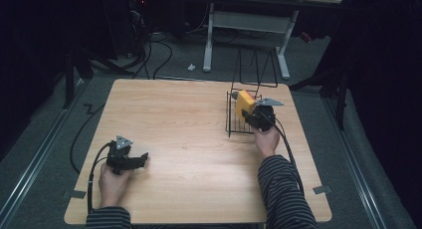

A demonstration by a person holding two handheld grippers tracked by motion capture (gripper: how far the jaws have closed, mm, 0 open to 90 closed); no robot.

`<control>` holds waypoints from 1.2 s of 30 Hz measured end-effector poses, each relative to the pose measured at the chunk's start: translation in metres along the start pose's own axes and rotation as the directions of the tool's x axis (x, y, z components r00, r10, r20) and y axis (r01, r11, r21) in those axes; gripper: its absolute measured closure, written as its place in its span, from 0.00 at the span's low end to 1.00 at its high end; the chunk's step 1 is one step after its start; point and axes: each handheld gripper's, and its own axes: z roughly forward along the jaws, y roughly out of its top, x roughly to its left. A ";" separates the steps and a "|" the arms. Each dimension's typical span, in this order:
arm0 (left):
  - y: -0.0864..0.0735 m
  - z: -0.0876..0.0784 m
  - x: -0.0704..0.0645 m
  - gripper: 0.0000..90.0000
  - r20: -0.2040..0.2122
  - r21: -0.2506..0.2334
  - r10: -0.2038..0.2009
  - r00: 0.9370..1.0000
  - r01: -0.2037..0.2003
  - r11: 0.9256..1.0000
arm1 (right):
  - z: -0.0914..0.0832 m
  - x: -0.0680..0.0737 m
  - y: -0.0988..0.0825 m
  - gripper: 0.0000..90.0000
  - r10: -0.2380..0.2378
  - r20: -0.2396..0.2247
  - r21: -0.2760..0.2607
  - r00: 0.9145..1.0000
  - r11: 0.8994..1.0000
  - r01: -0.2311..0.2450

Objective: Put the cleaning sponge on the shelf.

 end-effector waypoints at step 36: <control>0.000 0.000 0.000 0.19 0.000 0.002 0.003 1.000 -0.003 1.000 | -0.004 -0.004 -0.004 0.29 0.006 -0.026 0.016 1.000 1.000 -0.006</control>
